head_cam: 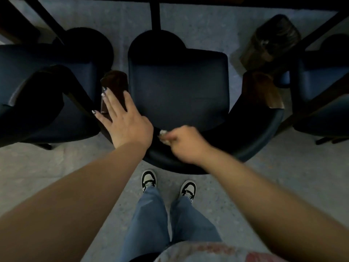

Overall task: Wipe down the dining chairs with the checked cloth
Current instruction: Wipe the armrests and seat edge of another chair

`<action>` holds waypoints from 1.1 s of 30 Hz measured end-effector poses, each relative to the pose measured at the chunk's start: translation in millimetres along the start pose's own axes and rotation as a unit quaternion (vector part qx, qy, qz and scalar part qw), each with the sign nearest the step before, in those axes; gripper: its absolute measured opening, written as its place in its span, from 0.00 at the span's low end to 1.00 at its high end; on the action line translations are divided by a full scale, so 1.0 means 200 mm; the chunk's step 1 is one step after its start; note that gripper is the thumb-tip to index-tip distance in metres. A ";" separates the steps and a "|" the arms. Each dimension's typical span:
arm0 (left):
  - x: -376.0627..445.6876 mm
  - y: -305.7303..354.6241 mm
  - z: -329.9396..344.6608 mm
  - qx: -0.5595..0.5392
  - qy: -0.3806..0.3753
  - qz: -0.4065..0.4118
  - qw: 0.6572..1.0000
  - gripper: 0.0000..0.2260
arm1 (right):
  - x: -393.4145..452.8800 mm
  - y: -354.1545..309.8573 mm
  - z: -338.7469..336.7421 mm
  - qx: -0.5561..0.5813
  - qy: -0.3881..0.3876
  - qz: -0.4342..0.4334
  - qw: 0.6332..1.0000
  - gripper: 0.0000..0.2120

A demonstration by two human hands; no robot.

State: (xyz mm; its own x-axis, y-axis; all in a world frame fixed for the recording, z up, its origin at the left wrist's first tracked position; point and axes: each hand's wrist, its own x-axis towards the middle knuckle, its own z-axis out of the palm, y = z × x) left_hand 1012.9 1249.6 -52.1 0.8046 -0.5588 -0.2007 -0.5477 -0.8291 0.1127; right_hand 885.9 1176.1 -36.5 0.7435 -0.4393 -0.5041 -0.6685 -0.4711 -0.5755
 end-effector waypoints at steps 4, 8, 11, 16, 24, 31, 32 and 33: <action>0.04 0.01 -0.01 0.042 -0.040 0.188 0.980 0.28 | -0.03 0.13 -0.07 -0.157 -0.035 -0.052 0.986 0.21; 0.05 0.00 -0.03 -0.051 -0.065 0.172 0.982 0.22 | -0.09 0.45 -0.43 -0.316 -0.141 -0.031 0.938 0.18; 0.05 0.00 -0.02 -0.055 -0.065 0.166 0.983 0.20 | 0.00 0.64 -0.68 -0.460 -0.131 0.016 0.878 0.15; 0.05 0.01 -0.01 -0.051 -0.052 0.161 0.984 0.17 | 0.10 0.69 -0.72 -0.413 -0.089 0.101 0.901 0.10; 0.06 0.02 0.00 -0.041 -0.040 0.151 0.987 0.13 | 0.07 0.34 -0.28 -0.164 -0.163 0.011 0.973 0.19; 0.06 0.01 0.01 -0.044 -0.034 0.143 0.988 0.12 | 0.32 0.60 -0.51 -0.361 -0.179 -0.001 0.915 0.14; 0.06 0.01 0.01 -0.042 -0.034 0.143 0.988 0.12 | 0.32 0.65 -0.51 -0.367 -0.223 0.024 0.903 0.15; 0.06 0.01 0.01 -0.040 -0.036 0.145 0.988 0.12 | 0.32 0.69 -0.51 -0.363 -0.252 0.051 0.895 0.17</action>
State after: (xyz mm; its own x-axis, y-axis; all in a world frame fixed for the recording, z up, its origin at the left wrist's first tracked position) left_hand 1020.8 1240.8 -55.4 0.5975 -0.7721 -0.2163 -0.7298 -0.6354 0.2523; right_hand 838.8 1005.3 -83.4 0.4677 -0.1931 -0.8625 -0.4301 -0.9022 -0.0312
